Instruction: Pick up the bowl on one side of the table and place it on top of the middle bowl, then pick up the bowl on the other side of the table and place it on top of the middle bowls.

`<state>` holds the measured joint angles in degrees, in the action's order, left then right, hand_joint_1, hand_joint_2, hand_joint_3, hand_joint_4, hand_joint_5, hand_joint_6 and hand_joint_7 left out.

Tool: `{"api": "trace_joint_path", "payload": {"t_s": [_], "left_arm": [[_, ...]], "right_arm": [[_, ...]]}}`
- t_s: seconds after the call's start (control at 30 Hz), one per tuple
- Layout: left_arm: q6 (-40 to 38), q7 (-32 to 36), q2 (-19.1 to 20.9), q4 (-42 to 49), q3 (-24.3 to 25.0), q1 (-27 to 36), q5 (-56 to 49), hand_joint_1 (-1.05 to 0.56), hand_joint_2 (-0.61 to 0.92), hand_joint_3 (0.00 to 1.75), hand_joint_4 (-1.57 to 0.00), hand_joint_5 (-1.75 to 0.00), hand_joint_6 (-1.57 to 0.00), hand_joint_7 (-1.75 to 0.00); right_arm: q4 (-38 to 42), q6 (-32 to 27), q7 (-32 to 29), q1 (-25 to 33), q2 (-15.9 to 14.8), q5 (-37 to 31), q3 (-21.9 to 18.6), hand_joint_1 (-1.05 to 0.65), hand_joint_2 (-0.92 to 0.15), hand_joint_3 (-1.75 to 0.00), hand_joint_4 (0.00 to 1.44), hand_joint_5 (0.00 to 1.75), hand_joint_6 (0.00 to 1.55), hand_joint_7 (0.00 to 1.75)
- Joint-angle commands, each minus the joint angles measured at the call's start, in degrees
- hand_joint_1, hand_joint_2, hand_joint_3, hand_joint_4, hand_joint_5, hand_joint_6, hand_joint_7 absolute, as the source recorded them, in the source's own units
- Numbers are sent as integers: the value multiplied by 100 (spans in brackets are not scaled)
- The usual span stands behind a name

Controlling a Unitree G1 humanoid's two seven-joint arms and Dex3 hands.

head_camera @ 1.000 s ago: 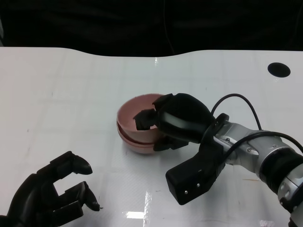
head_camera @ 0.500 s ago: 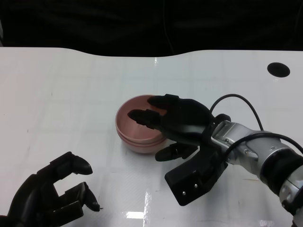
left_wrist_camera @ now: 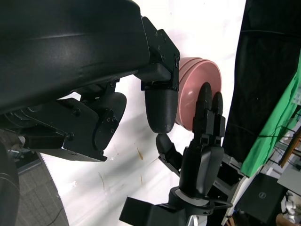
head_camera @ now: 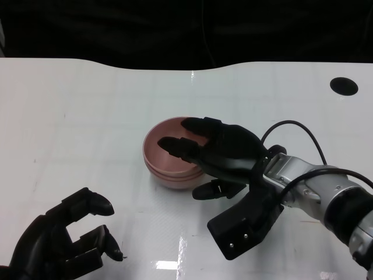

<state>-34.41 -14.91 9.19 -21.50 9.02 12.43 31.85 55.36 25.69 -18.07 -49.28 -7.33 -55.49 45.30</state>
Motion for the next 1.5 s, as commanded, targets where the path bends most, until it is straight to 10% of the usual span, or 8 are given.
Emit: {"api": "trace_joint_path", "payload": {"t_s": [0.03, 0.57, 0.83, 1.07, 1.13, 1.37, 1.5], "left_arm": [[8, 30, 53, -29, 47, -12, -17, 18, 92, 125, -57, -175, -41, -175], [25, -47, 102, 78, 125, -71, 2, 19, 92, 127, -57, -175, -43, -175], [-29, -49, 120, 87, 175, -92, 40, 19, 92, 126, -54, -175, -38, -175], [-37, -69, 148, 129, 178, -133, 19, 19, 92, 126, -53, -175, -37, -175], [-14, -61, 151, 148, 171, -140, -14, 19, 92, 126, -53, -175, -38, -175], [-17, -103, 163, 230, 240, -150, 38, 17, 92, 126, -52, -175, -38, -175], [-54, -80, 185, 204, 259, -148, 15, 18, 92, 126, -52, -175, -38, -175]], "right_arm": [[-559, 135, 9, 170, -404, 91, -141, -105, -92, -82, 0, 0, 0, 0], [-2257, 1024, -31, 1837, -1702, 1469, -1781, -95, -92, -51, 0, 0, 1, 1], [-1587, 2260, -1526, 2933, -1240, 2296, -2739, -11, -92, -11, 79, 18, 81, 12], [-1778, 2678, -718, 3693, -981, 3460, -3121, -7, -92, -20, 111, 47, 112, 15], [-2153, 2414, 288, 4014, -1043, 4294, -3059, -12, -92, -34, 106, 93, 121, 20], [-3241, 1506, 2165, 4738, -1136, 5346, -3148, -15, -67, -86, 88, 163, 88, 123], [-3297, 1398, 2435, 4989, -978, 5397, -3299, -16, -62, -97, 84, 173, 78, 147]]}}
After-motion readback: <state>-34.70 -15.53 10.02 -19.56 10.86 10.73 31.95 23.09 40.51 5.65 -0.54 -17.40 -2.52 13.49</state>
